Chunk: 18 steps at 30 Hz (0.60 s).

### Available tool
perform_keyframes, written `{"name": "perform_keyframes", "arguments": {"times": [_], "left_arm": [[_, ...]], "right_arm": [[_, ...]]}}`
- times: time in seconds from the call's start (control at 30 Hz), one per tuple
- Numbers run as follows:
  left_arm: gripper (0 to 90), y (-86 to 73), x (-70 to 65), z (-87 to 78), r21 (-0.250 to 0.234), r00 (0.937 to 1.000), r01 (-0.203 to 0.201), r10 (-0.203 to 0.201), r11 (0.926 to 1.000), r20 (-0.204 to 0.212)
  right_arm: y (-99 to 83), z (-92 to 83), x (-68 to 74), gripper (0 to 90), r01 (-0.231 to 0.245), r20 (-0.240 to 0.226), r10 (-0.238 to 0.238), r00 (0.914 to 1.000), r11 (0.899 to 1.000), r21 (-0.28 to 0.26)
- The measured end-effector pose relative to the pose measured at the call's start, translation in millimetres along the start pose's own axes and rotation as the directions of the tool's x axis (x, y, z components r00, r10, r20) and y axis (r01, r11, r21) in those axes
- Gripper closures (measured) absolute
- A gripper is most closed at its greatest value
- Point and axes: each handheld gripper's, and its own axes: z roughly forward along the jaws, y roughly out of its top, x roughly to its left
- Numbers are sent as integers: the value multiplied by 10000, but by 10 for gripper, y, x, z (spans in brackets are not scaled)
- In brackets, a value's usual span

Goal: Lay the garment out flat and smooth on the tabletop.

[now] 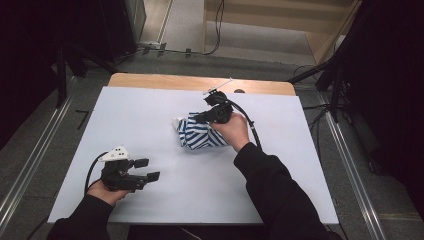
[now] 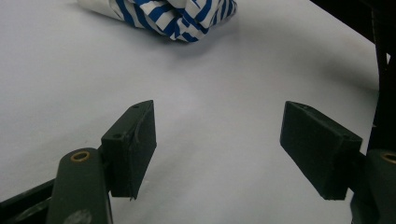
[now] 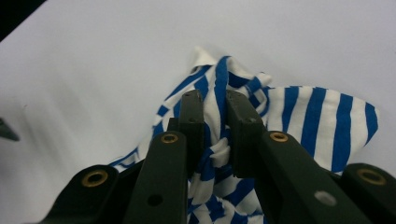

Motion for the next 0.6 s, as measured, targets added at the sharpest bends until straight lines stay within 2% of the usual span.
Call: {"name": "perform_keyframes", "arguments": {"times": [0.1, 0.27, 0.6], "left_arm": [[275, -1, -1, 2, 6, 10000, 30, -30, 10000, -16], [275, -1, -2, 5, 37, 10000, 3, -2, 10000, -32], [275, -3, 6, 8, 51, 9999, 22, -21, 10000, -113]], "right_arm": [[-62, -144, 97, 761, 380, 61, -379, 9993, 9991, -191], [-232, -300, 189, 761, 688, -71, -691, 9976, 9969, -379], [-643, -416, 293, 761, 848, -537, -883, 9946, 9942, -659]]}}
